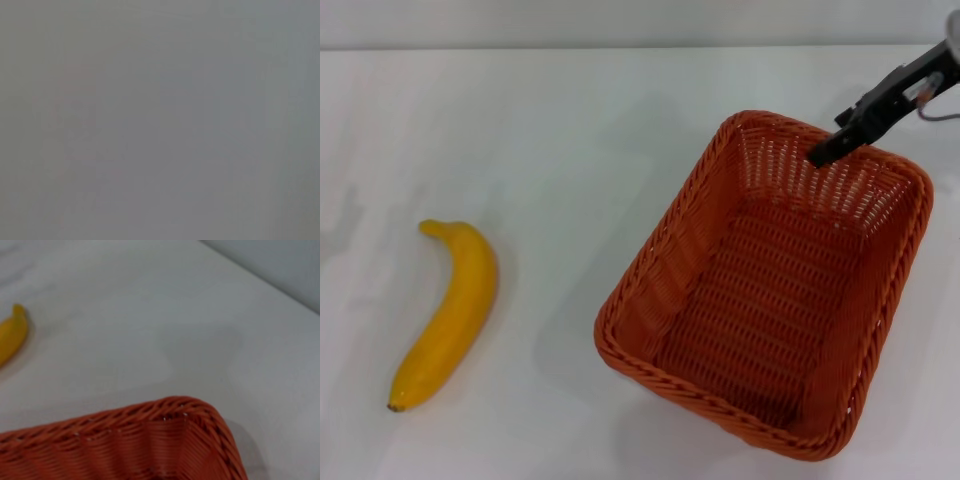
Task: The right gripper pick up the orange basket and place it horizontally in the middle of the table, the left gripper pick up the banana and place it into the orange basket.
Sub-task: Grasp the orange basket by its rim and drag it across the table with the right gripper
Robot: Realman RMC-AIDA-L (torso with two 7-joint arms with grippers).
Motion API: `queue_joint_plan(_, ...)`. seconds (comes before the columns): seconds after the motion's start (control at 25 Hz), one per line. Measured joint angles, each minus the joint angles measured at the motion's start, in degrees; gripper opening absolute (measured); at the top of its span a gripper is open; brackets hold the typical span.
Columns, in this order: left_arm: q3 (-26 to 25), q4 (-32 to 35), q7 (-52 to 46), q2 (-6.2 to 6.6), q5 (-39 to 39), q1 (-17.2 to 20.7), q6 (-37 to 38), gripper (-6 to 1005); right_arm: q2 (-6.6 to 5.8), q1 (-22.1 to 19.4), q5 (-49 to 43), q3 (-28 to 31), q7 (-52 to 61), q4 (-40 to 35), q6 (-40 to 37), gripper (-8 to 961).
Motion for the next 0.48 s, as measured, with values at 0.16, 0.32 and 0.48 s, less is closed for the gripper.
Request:
queue_joint_plan(0.16, 0.00, 0.00, -0.02, 0.03, 0.01, 0.03, 0.00, 878, 1.25, 1.60, -4.26, -0.22, 0.21, 2.62, 2.77, 757)
queue_joint_plan(0.32, 0.00, 0.00, -0.03, 0.00, 0.01, 0.09, 0.00, 878, 1.98, 2.93, -6.72, -1.84, 0.26, 5.33, 4.69, 759)
queue_joint_plan(0.48, 0.00, 0.00, -0.05, 0.03, 0.01, 0.20, -0.03, 878, 2.42, 3.85, -7.44, -3.68, 0.26, 6.61, 5.29, 743)
